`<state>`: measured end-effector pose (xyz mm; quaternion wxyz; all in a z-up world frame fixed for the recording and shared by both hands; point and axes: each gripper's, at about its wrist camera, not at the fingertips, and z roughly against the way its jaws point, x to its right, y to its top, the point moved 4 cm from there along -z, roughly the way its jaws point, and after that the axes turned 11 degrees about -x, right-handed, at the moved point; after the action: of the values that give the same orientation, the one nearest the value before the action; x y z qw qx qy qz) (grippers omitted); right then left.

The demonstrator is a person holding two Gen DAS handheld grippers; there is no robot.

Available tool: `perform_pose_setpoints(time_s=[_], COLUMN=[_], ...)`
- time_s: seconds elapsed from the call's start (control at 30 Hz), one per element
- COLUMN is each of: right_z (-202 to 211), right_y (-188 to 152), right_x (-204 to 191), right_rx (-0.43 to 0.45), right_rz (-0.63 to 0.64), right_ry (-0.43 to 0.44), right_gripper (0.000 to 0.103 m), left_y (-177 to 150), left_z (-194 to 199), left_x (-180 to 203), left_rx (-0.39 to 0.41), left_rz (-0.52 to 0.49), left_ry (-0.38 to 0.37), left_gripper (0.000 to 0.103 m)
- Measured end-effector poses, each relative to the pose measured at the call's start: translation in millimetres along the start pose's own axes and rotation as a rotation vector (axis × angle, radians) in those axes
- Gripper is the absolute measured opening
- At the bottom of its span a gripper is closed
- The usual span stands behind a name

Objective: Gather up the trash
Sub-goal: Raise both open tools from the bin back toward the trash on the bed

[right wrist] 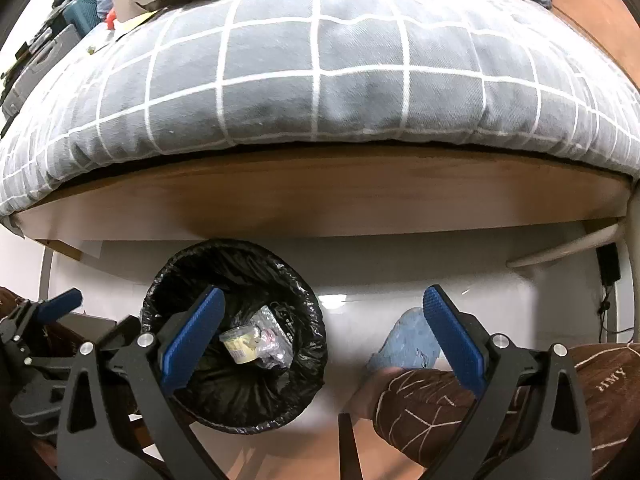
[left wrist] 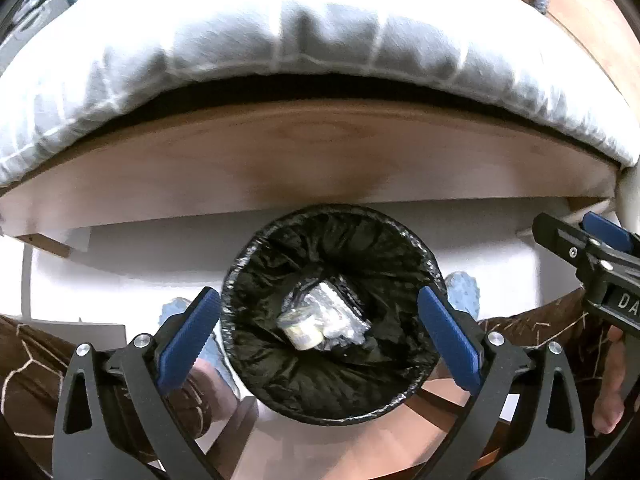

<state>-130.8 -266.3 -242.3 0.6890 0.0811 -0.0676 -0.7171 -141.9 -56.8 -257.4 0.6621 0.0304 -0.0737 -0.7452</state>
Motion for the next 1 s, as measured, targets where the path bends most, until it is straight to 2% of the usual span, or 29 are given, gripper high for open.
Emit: perform_pose_setpoints(time_s=[0.17, 0.6, 1.0], right_z=[11, 58, 103], right_y=[4, 14, 30], right_x=[-12, -40, -47], right_rx=[0.035, 0.155, 0.262], right_rz=[0.034, 0.105, 0.114], right_ry=[-0.021, -0.052, -0.051], right_gripper=[0.096, 0.096, 0.096], left_y=[1, 9, 30], left_z=[14, 64, 105], left_x=[-13, -34, -38], left_rx=[0.032, 0.130, 0.235], left_rz=[0.020, 0.068, 0.037], left_ry=[0.016, -0.004, 0.014], left_gripper=[0.097, 0.097, 0.097])
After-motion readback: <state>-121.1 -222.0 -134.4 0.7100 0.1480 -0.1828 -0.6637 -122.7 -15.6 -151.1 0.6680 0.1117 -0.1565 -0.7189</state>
